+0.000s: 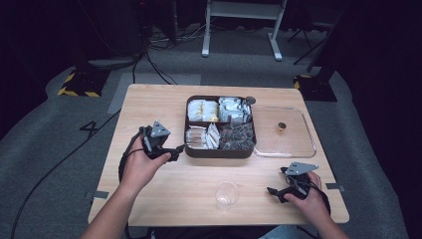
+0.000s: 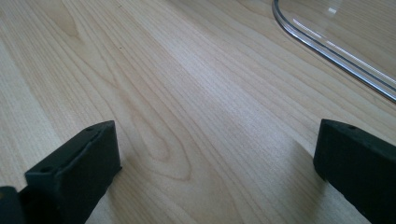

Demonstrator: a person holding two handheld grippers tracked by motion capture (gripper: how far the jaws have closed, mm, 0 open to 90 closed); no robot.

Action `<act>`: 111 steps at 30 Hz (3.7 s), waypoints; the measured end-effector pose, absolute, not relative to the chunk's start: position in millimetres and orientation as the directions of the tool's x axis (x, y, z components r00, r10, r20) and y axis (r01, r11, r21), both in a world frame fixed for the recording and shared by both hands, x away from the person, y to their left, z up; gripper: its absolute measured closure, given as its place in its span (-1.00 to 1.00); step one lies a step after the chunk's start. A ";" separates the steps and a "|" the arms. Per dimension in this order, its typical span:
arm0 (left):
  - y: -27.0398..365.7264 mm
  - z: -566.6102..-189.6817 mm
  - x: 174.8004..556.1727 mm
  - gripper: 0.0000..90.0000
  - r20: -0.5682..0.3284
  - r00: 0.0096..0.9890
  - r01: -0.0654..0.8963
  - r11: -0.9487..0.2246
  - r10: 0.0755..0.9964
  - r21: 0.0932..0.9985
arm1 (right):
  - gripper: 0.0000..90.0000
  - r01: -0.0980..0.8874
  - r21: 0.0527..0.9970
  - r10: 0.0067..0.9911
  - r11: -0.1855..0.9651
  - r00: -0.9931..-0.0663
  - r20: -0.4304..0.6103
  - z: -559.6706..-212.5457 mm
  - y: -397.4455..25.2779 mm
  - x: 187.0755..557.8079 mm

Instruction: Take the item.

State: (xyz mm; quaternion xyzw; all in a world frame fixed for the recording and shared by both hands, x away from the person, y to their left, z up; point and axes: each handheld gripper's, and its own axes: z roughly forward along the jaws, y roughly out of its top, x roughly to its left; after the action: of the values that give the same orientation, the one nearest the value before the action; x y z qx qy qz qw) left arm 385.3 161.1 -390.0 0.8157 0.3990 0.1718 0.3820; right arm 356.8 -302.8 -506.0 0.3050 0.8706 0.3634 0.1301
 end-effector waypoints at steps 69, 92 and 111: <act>55.2 -440.0 576.9 0.10 -0.170 0.551 0.699 -0.340 0.817 0.629 | -0.99 0.434 0.712 0.624 0.552 -0.782 -0.006 -506.0 -302.9 357.1; 52.4 -451.3 587.4 0.14 -0.138 0.554 0.718 -0.387 0.821 0.578 | -0.99 0.424 0.711 0.606 0.561 -0.795 -0.004 -506.0 -301.9 359.6; 48.5 -449.9 583.1 0.53 -0.084 0.578 0.723 -0.461 0.812 0.514 | -0.99 0.423 0.710 0.606 0.562 -0.795 -0.005 -506.0 -301.7 360.0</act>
State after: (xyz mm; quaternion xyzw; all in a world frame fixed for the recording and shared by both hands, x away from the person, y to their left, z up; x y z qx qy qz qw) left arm 583.1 48.5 -449.9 0.8504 0.4511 0.0867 0.2565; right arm 360.0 -301.7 -506.0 0.2942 0.8748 0.3639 0.1254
